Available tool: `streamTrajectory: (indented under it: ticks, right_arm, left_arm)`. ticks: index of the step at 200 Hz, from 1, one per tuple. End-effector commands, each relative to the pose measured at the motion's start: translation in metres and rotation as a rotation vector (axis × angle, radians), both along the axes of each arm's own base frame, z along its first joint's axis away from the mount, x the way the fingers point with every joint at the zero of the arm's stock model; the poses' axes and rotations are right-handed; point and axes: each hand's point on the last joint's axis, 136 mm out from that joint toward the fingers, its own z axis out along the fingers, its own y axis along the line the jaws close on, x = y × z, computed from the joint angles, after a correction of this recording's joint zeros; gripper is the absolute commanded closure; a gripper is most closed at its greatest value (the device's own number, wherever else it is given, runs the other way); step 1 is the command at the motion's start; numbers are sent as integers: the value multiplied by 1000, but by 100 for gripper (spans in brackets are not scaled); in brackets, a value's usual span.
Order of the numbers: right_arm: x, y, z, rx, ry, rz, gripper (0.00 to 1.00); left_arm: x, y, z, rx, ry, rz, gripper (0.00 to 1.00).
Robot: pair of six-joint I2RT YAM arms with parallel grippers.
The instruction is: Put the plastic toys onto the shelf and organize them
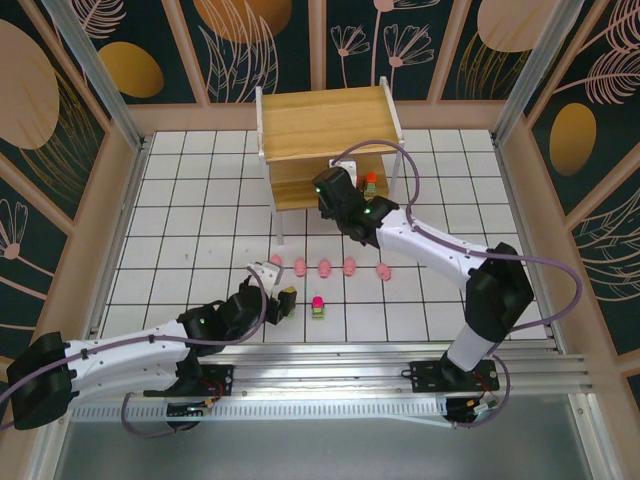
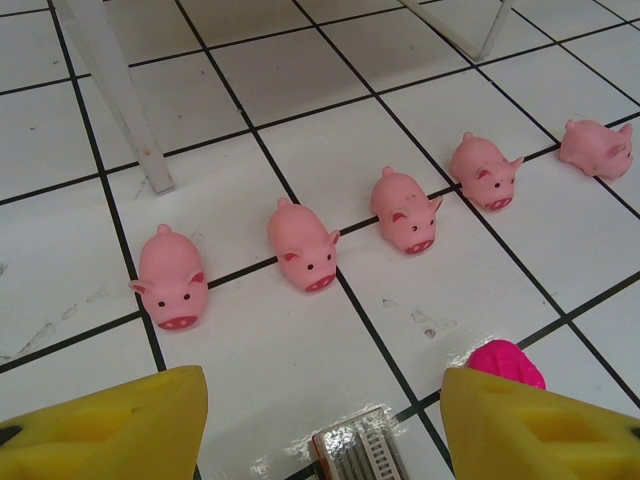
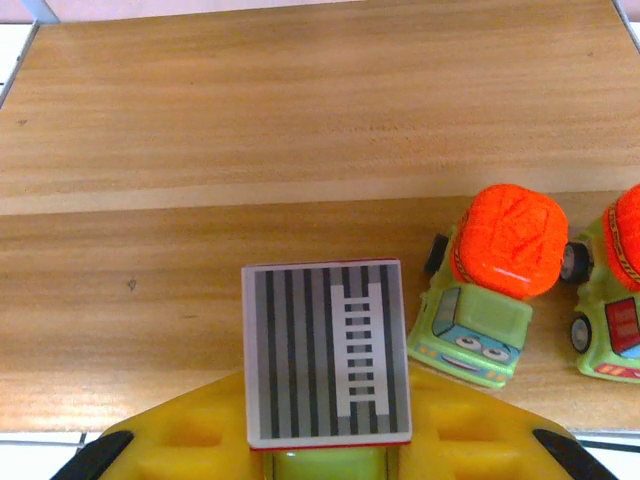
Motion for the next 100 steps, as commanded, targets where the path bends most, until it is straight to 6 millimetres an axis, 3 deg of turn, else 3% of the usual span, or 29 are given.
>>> streamTrajectory:
  ticks: [1, 100]
  right_arm:
    - [12, 7, 11, 19, -29, 10, 83]
    - [23, 8, -2, 13, -20, 1, 80]
  left_arm:
    - [-2, -1, 1, -6, -11, -17, 37]
    - [-2, -1, 1, -9, -10, -16, 36]
